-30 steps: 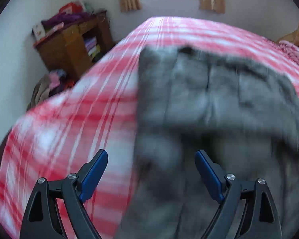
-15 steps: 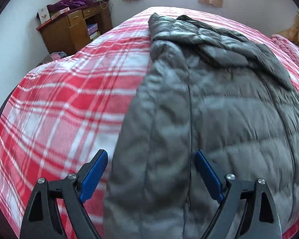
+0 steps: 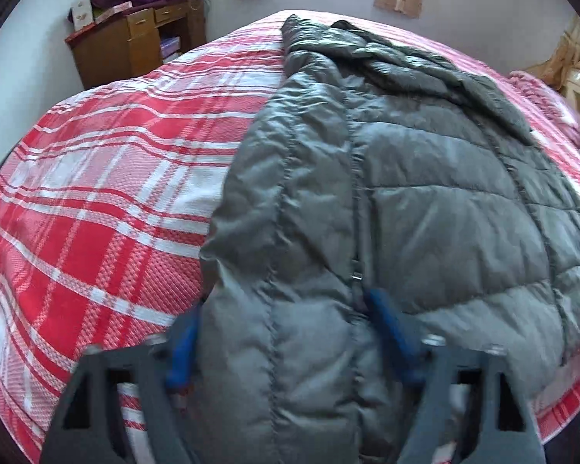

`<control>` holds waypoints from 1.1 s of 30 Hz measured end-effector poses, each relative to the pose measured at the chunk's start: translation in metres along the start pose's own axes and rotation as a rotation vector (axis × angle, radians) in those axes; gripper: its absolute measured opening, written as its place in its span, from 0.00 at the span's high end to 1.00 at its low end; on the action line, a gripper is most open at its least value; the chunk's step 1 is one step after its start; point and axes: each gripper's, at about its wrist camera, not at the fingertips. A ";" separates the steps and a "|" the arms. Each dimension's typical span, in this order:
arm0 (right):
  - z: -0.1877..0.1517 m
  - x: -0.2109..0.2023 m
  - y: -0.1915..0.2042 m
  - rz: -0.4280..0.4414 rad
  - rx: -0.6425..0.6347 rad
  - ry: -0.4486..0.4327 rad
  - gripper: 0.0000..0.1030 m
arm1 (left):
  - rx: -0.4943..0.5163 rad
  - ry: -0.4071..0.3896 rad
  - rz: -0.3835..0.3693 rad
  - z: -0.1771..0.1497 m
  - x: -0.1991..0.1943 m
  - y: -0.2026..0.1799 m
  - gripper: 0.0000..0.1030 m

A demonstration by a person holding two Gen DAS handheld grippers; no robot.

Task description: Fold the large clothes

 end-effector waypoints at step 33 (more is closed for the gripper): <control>0.180 -0.044 0.037 0.242 0.113 -0.364 0.89 | -0.010 -0.341 -0.092 0.186 -0.038 0.058 0.87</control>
Point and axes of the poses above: each gripper's, at about its wrist camera, not at the fingertips, and x roughly the way its jaws point, y to its left, z to its top, and after that the axes turned 13 degrees about x, right-handed
